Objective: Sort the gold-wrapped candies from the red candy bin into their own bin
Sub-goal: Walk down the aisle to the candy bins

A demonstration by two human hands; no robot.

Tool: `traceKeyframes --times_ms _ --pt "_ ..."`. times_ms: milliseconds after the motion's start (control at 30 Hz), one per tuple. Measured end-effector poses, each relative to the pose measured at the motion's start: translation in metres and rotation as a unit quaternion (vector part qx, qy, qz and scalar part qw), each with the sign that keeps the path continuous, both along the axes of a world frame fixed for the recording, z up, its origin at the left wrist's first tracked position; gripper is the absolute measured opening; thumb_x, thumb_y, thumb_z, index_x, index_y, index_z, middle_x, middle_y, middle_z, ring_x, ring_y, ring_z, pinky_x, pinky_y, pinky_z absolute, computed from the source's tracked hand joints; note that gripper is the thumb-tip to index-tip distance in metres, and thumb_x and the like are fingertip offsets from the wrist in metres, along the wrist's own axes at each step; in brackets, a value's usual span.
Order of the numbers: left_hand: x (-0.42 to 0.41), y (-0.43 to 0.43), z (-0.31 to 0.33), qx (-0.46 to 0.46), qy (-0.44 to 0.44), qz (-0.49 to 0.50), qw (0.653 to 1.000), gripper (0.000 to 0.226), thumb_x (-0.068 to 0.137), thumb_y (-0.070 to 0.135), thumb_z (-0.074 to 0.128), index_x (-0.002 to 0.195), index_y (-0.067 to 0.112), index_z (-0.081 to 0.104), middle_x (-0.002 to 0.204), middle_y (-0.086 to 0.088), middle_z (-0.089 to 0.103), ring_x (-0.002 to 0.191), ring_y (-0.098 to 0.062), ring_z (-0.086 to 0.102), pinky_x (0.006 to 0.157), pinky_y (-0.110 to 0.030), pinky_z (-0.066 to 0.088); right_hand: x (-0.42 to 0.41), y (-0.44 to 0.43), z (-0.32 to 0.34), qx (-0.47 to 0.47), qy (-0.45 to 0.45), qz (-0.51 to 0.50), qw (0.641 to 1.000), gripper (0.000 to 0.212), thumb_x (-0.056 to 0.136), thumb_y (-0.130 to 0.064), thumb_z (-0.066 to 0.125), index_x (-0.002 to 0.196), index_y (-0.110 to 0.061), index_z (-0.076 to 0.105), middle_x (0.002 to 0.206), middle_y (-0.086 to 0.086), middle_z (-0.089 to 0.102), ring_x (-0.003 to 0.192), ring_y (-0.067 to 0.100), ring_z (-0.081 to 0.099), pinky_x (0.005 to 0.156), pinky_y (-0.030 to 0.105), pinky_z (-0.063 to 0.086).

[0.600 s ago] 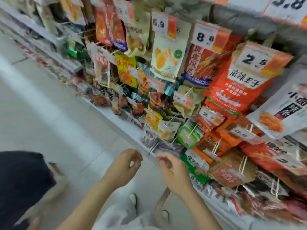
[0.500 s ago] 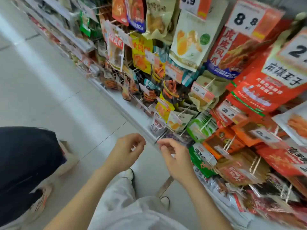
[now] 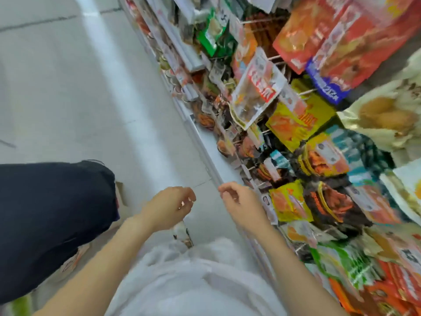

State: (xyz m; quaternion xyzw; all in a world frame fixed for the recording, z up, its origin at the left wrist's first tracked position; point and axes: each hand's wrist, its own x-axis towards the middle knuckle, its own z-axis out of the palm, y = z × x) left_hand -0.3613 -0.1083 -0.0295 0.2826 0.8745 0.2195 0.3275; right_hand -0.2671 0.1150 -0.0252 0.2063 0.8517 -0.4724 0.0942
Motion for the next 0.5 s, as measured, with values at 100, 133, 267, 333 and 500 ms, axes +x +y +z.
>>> traceKeyframes --times_ms 100,133,267,333,500 --pt "-0.078 -0.014 0.004 -0.011 0.005 0.049 0.999 0.021 0.104 0.028 0.052 0.118 0.029 0.068 0.097 0.019 0.063 0.086 -0.01 0.063 0.085 -0.037 0.055 -0.083 -0.008 0.004 0.005 -0.001 0.038 0.999 0.022 0.1 -0.021 0.059 0.099 -0.041 0.067 0.088 -0.008 0.075 0.081 0.013 0.07 0.076 0.035 0.058" --pt "-0.105 -0.019 0.002 -0.004 -0.002 0.074 0.997 0.02 0.104 0.029 0.052 0.117 0.031 0.068 0.095 0.021 0.063 0.087 -0.009 0.063 0.085 -0.038 0.056 -0.11 -0.01 0.004 0.007 0.001 0.047 0.999 0.022 0.101 -0.021 0.059 0.1 -0.042 0.067 0.088 -0.011 0.075 0.082 0.01 0.07 0.076 0.031 0.058" --pt "-0.207 -0.028 -0.003 0.038 -0.016 0.16 0.986 0.019 0.104 0.029 0.053 0.114 0.032 0.069 0.101 0.024 0.066 0.088 -0.002 0.064 0.086 -0.035 0.055 -0.209 -0.006 -0.002 0.02 -0.008 0.085 0.996 0.019 0.104 -0.024 0.061 0.11 -0.035 0.074 0.089 -0.022 0.073 0.086 -0.006 0.067 0.075 0.01 0.048" --pt "-0.261 -0.028 -0.008 0.056 -0.016 0.186 0.981 0.018 0.104 0.029 0.054 0.111 0.034 0.07 0.101 0.023 0.069 0.086 0.002 0.064 0.081 -0.031 0.053 -0.26 0.002 -0.016 0.02 -0.006 0.089 0.996 0.019 0.103 -0.021 0.062 0.11 -0.031 0.076 0.093 -0.023 0.074 0.089 -0.006 0.067 0.076 0.011 0.048" --pt "-0.406 -0.029 -0.011 0.044 -0.03 0.241 0.969 0.017 0.105 0.027 0.053 0.107 0.034 0.069 0.095 0.021 0.071 0.082 0.0 0.065 0.075 -0.019 0.052 -0.416 0.017 -0.037 0.012 -0.025 0.143 0.989 0.022 0.104 -0.019 0.059 0.112 -0.029 0.076 0.095 -0.018 0.075 0.091 -0.001 0.068 0.078 0.017 0.051"
